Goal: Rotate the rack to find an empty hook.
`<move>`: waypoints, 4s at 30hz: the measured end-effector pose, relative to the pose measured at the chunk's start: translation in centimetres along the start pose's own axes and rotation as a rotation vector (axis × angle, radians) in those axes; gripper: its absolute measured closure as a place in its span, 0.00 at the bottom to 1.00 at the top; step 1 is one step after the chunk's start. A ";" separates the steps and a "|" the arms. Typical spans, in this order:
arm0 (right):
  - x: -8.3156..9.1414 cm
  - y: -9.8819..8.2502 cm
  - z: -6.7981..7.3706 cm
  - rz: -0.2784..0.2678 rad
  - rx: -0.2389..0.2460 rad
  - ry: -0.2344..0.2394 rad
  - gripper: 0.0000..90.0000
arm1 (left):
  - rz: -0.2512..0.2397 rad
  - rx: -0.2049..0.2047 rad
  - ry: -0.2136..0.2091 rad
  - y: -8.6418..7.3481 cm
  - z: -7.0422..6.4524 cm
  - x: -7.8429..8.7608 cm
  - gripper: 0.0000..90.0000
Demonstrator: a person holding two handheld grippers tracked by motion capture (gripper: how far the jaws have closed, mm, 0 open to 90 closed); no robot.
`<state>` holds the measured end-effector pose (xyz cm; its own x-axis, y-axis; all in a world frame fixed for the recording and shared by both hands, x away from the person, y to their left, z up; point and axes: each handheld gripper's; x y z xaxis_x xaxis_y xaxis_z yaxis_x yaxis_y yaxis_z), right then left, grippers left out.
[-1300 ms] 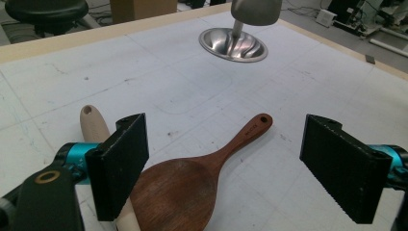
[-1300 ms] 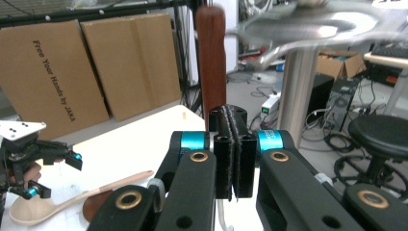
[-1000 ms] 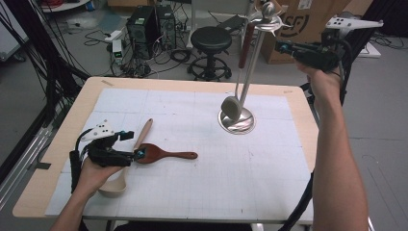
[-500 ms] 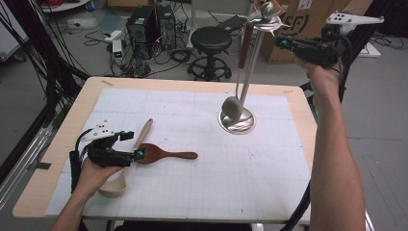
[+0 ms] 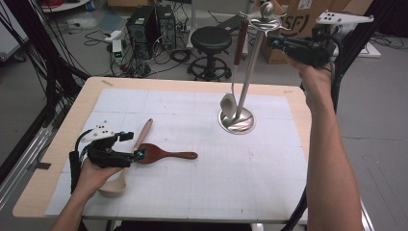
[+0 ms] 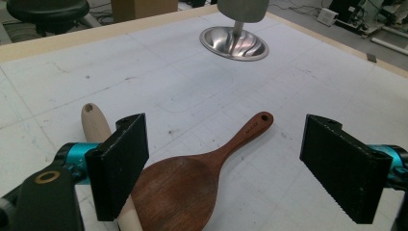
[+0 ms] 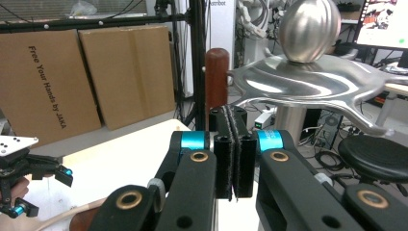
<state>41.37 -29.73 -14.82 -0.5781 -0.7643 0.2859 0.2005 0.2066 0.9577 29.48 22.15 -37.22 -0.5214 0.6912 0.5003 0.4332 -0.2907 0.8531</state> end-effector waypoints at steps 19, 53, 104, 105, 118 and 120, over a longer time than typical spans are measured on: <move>-1.8 0.7 1.5 -0.002 0.000 -0.034 1.00 | 0.000 -0.009 0.001 0.0 -0.1 0.0 0.20; -3.2 1.3 2.1 0.002 -0.005 -0.055 1.00 | -0.004 -0.007 -0.001 0.0 -0.1 0.0 0.20; 2.2 -0.4 -0.8 -0.028 -0.023 -0.079 0.99 | -0.002 -0.007 -0.003 0.0 -0.1 0.0 0.20; 2.2 -0.4 -0.8 -0.026 -0.022 -0.082 0.99 | -0.001 -0.007 -0.006 0.0 -0.1 -0.1 0.20; 1.6 -0.1 -0.2 -0.016 -0.003 -0.067 0.99 | -0.001 -0.006 -0.004 0.0 -0.1 0.0 0.20; 1.5 -0.1 -0.1 -0.016 -0.001 -0.065 0.99 | -0.003 -0.006 -0.004 0.0 -0.1 0.0 0.20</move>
<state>40.59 -30.92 -14.47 -0.6315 -0.7261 0.2721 0.1919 0.1937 0.9621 29.44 22.08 -37.23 -0.5196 0.6947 0.4973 0.4276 -0.2924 0.8553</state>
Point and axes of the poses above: each handheld gripper's, and its own axes: x roughly backward along the jaws, y roughly out of its top, z roughly to its left, and after that the axes turned 7 degrees about z, right-handed
